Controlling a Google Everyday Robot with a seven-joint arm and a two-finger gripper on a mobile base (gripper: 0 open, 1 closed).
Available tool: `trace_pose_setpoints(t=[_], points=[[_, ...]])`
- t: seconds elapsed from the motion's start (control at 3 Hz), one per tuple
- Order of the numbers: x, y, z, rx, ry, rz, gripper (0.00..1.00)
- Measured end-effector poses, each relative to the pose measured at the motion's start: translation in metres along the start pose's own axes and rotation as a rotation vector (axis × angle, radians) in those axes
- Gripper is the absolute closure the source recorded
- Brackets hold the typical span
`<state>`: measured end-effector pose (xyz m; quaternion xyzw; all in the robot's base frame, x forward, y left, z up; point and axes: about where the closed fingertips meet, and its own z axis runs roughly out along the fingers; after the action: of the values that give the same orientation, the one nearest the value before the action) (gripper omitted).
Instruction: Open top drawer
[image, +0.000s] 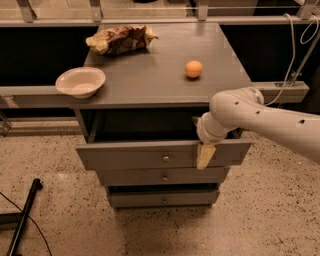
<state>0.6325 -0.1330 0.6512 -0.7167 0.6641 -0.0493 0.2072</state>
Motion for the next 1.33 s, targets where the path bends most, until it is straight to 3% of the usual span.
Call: trace_pose_setpoints(t=[0.33, 0.67, 1.0, 1.33], points=[[-0.002, 0.003, 0.0, -0.03, -0.004, -0.027, 0.0], [-0.004, 0.034, -0.015, -0.12, -0.036, -0.053, 0.21], [-0.007, 0.056, -0.026, -0.173, -0.045, -0.069, 0.28], [-0.01, 0.075, -0.041, -0.206, -0.044, -0.076, 0.24]])
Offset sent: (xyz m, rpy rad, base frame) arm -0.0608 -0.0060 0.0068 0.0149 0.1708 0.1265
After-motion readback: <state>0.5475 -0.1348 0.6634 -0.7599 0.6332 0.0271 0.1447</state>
